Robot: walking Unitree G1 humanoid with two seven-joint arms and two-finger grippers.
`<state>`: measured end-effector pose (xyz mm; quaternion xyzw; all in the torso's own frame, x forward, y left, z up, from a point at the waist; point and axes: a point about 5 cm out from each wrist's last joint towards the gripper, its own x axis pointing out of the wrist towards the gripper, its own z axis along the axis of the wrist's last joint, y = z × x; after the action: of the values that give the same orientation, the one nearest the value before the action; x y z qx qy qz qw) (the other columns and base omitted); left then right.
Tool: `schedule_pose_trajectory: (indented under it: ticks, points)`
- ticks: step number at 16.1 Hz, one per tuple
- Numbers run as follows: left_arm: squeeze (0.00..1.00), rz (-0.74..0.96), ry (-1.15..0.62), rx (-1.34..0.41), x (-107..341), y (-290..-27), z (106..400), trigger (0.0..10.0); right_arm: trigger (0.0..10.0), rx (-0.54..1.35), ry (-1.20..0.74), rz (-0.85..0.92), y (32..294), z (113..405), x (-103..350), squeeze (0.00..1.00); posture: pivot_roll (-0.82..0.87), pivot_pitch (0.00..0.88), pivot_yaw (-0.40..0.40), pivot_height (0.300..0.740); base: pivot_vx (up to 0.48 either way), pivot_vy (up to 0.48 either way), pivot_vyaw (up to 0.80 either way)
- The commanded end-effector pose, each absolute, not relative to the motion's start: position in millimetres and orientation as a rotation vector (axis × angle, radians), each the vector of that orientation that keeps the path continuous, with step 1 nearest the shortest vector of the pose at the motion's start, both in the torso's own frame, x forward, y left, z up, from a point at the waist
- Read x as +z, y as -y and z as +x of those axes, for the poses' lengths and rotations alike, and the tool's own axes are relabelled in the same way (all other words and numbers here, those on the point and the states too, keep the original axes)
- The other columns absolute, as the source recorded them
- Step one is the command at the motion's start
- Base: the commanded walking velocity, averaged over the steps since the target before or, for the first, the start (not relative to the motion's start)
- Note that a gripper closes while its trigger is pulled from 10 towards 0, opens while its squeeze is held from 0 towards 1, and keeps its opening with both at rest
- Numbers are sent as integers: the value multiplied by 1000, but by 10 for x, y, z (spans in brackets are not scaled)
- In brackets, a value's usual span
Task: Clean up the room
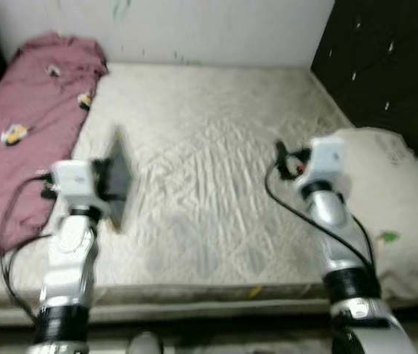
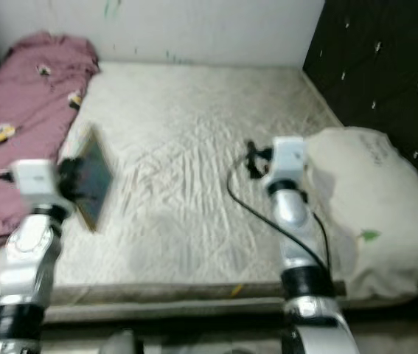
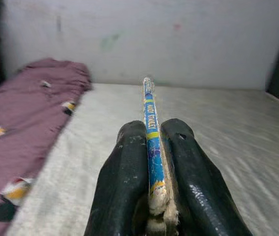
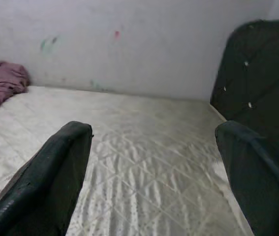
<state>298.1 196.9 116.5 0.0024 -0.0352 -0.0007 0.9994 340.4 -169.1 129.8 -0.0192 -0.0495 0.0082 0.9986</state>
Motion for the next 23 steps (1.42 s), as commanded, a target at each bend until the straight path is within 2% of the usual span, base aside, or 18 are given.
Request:
schedule_pose_trajectory:
  ticks: [1, 8, 23]
  points:
    - [0, 24, 115, 18, 1277, -2050, 2989, 10000, 10000, 44, 142, -31, 1587, 3457, 1421, 0, 89, 0, -50, 740, 0, 0, 800]
    - [0, 23, 95, 3, 1231, -2068, 2904, 10000, 10000, 46, 124, -8, 1516, 3342, 1316, 0, 79, 8, -36, 740, 0, -300, 75]
    - [0, 5, 74, 9, 1181, -2055, 2835, 10000, 10000, 25, 71, -28, 1670, 3235, 1212, 0, 66, 21, -57, 740, 0, -282, 0]
